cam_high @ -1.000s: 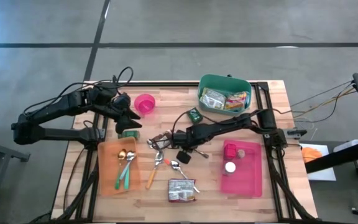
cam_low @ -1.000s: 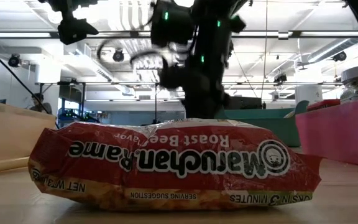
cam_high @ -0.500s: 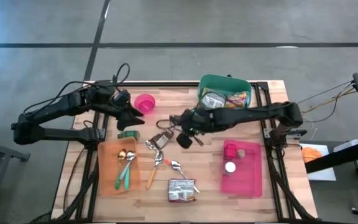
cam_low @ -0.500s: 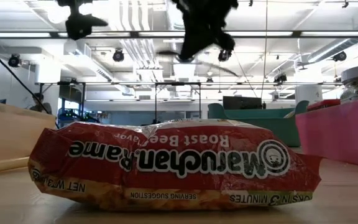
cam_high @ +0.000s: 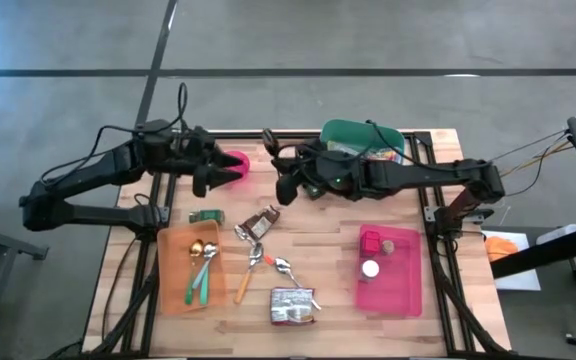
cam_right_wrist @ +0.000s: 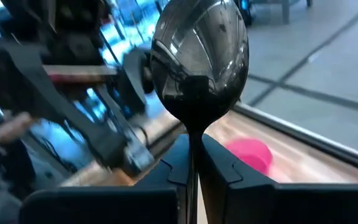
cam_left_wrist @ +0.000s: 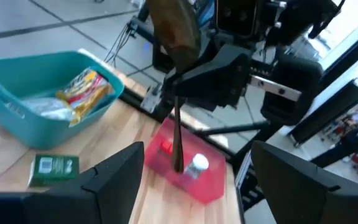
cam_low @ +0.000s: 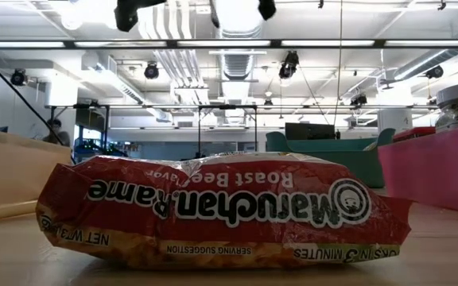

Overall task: Pick & Place Food Item
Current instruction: Put the black spoon into the orange bin

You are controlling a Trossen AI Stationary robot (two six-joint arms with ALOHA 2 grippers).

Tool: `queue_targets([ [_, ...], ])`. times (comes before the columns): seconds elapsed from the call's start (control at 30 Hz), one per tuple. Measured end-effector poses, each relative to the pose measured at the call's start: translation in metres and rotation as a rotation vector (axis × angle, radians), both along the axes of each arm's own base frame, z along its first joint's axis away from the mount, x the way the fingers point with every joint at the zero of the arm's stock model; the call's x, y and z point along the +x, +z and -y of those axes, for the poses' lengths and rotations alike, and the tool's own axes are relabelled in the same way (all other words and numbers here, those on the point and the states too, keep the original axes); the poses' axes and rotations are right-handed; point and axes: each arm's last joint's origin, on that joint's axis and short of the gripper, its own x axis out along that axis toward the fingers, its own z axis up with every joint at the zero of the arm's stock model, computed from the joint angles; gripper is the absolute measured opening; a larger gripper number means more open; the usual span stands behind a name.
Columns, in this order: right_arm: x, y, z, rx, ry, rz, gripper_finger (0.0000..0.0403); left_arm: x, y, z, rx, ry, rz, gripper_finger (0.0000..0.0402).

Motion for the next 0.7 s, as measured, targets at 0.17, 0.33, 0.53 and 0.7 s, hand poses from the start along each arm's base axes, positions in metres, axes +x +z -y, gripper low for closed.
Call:
queue_targets([
  [0.17,0.003,0.011,0.001,-0.042,0.006,0.107,0.0009,0.017,-0.004,0.000,-0.021,-0.024,0.011,0.0298],
  [0.33,0.004,0.020,0.001,-0.069,0.026,0.188,0.0009,0.037,-0.007,0.004,-0.011,-0.064,0.045,0.0298],
  [0.53,0.005,0.020,0.000,-0.068,0.042,0.200,0.0009,0.054,-0.008,0.005,0.006,-0.091,0.110,0.0298],
  [0.7,0.007,0.022,-0.001,-0.069,0.094,0.230,0.0009,0.062,-0.010,0.007,0.005,-0.104,0.107,0.0298],
])
